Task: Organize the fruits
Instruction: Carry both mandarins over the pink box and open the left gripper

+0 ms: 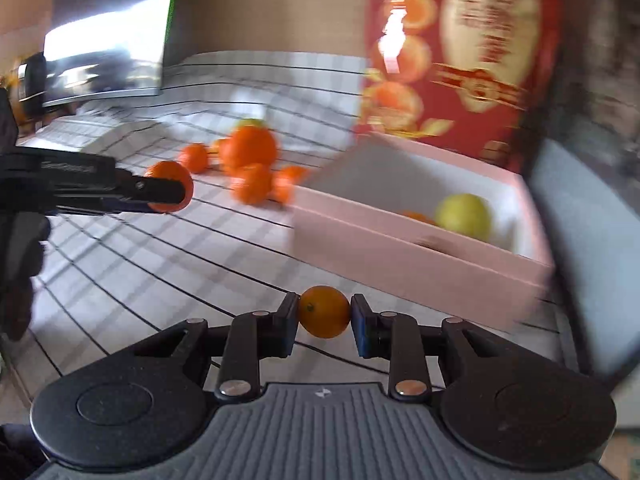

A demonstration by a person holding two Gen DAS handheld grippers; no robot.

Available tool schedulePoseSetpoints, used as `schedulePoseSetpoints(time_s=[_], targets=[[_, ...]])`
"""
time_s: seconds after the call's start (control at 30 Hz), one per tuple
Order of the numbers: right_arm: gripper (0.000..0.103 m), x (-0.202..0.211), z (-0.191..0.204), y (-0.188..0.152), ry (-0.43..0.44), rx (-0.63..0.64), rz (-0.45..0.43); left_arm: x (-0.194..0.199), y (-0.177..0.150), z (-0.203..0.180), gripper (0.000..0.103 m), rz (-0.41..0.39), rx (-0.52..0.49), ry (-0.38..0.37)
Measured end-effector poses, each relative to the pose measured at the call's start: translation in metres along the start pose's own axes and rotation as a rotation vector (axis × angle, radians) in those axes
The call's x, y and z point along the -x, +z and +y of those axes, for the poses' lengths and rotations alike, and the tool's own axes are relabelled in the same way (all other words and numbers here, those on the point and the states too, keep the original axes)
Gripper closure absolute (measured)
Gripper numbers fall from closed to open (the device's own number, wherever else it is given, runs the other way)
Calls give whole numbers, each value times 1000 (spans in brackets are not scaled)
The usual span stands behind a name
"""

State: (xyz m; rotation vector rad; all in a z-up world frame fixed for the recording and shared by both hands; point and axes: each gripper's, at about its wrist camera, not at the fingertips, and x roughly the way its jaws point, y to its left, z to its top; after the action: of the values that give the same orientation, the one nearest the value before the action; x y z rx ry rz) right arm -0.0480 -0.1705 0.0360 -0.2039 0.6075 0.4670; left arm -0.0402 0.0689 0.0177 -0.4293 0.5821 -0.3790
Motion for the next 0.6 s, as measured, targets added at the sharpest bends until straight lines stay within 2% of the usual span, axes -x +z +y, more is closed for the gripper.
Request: schedulePoseSetpoints(time_s=[0.07,0.1,0.17,0.3,0.4,0.5,0.6], targets=[[76,10,-12,-1,-35,-12,-7,-13,8,-25,59,61,-46,-58],[76,17,-17,0,-47,-21,-19,-15,14,-36,58,61,-60,-81],[76,32,-27,8,-62,-36,-60,-14,33,-57,58,5,-106,-99],[76,66,-41,46,-153,-30,-212,-8,78,-88,58,-150,-147,-64],[76,80,-53,80,-199,-73,-279,-16,102,-96,58,-187,-159,-16],[76,85,-61,113,-250,-99,-318,-35,117,-99,58,-155,-163,31],[76,83,-67,137,-290,-113,-329,-58,123,-94,58,-86,-136,39]])
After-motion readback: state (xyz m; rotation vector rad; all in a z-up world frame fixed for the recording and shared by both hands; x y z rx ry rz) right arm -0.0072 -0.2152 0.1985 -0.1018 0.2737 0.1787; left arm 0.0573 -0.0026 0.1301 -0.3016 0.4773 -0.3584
